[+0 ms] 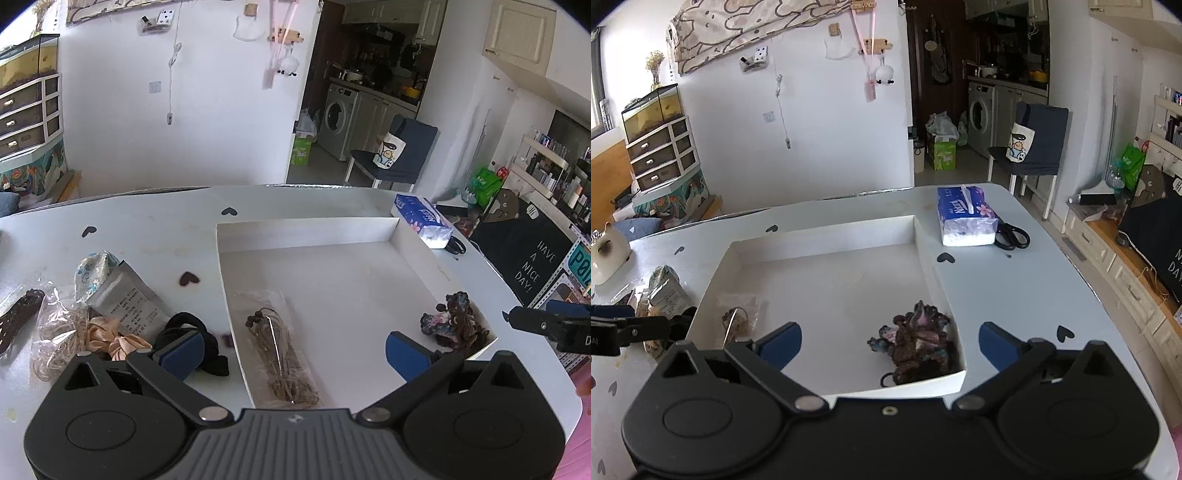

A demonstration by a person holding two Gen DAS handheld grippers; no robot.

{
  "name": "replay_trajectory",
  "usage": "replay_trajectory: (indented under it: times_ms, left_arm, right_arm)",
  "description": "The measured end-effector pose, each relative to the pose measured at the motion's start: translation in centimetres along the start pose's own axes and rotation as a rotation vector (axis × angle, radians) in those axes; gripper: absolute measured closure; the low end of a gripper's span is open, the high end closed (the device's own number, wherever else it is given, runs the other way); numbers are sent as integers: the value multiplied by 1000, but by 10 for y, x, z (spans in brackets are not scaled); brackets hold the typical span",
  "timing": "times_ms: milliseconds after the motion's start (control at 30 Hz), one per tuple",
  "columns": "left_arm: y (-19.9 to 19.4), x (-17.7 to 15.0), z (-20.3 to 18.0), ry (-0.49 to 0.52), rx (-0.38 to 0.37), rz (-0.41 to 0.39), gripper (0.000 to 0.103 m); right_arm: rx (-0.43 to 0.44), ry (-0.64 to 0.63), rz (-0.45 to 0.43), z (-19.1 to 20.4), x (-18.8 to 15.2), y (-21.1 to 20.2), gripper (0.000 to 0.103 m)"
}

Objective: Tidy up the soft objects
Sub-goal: 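Open both grippers to drop the cord bag and yarn bundle into the tray, then move both grippers back from the tray toward the remaining bags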

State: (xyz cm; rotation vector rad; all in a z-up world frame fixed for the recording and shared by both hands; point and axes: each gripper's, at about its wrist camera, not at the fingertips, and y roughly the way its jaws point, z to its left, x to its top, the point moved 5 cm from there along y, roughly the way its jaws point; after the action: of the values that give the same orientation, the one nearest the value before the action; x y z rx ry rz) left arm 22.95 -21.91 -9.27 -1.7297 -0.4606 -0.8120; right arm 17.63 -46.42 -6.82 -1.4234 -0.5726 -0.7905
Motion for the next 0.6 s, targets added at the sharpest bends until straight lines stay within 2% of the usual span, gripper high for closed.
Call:
replay_trajectory:
  times_ms: [600]
  left_arm:
    - [-31,1,45,5,-43,-73,0]
  right_arm:
    - [-37,30,-113,59,-10,-27,0]
